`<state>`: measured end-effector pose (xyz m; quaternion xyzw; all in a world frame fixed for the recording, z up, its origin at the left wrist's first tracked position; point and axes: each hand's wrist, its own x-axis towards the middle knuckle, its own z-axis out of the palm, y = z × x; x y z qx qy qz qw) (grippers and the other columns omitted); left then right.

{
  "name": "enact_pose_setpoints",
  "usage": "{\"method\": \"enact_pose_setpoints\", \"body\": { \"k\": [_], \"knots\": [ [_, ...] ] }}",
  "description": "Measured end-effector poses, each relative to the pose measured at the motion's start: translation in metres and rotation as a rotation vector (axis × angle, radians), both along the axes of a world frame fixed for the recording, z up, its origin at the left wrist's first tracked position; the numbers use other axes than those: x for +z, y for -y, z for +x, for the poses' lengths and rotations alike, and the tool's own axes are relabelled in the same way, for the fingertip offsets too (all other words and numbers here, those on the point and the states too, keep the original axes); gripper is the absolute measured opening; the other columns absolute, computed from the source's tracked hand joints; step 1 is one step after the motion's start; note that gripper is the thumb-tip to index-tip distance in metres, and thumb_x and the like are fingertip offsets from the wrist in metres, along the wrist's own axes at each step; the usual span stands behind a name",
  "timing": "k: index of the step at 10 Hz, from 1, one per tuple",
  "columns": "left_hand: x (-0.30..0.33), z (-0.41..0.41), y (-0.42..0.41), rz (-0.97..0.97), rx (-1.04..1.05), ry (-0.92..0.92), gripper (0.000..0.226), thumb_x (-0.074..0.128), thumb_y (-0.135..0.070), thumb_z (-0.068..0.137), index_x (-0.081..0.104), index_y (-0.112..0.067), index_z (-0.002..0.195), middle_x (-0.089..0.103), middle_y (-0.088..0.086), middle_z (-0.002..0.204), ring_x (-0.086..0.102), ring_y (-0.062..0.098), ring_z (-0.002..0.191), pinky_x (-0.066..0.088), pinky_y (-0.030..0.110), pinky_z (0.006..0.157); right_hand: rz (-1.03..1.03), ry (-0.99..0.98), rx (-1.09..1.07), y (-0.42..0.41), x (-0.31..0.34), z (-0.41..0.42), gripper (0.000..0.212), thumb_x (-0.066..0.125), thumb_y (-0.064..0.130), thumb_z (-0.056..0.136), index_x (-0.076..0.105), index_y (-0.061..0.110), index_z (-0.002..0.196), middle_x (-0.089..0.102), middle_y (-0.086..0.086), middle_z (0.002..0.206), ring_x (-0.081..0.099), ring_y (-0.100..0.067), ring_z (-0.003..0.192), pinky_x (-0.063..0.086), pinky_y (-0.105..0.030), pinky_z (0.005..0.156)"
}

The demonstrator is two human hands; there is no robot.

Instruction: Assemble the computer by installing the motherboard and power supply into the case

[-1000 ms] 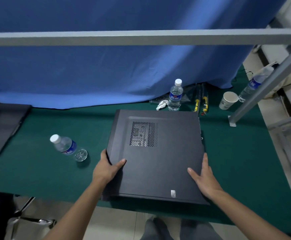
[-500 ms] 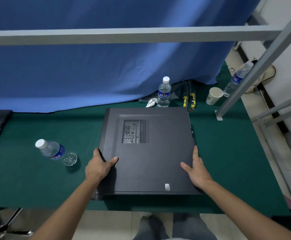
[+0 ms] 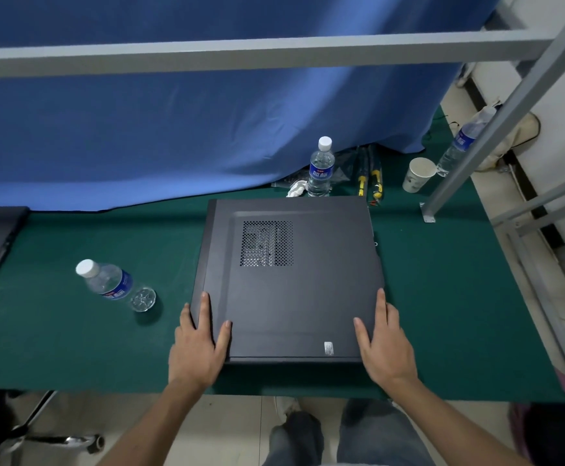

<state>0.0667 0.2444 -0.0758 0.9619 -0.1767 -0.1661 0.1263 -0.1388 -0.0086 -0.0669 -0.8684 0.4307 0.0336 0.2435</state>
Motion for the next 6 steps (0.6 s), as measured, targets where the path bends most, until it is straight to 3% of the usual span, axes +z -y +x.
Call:
{"method": "enact_pose_setpoints", "body": {
  "k": [3,4,6],
  "knots": [
    [-0.004,0.002,-0.003,0.009,-0.040,-0.094,0.084,0.018,-0.077,0.084,-0.012,-0.041,0.154,0.016,0.018,0.157,0.034,0.039,0.137,0.044,0.053,0.099,0.024,-0.027,-0.002,0.001,-0.006,-0.008,0.085,0.010,0.069,0.087,-0.012,0.024,0.156,0.020,-0.007,0.156,0.049,-0.028,0.126,0.050,-0.043,0.094],
    [0.001,0.007,-0.005,0.007,-0.063,-0.148,0.096,0.020,-0.088,0.073,-0.028,-0.045,0.145,0.011,0.018,0.159,0.028,0.039,0.140,0.039,0.050,0.107,0.058,-0.041,0.003,0.000,-0.005,-0.004,0.083,0.015,0.066,0.091,-0.016,0.023,0.155,0.017,-0.007,0.158,0.046,-0.028,0.129,0.048,-0.042,0.099],
    [0.003,0.006,-0.020,0.023,-0.133,-0.360,0.135,0.044,-0.101,0.050,-0.040,-0.042,0.138,-0.005,0.021,0.159,0.013,0.041,0.147,0.024,0.049,0.117,0.397,-0.028,0.030,0.003,0.002,-0.030,0.083,0.042,0.050,0.100,-0.014,0.026,0.155,0.010,-0.002,0.162,0.025,-0.018,0.146,0.024,-0.031,0.117]
  ]
}}
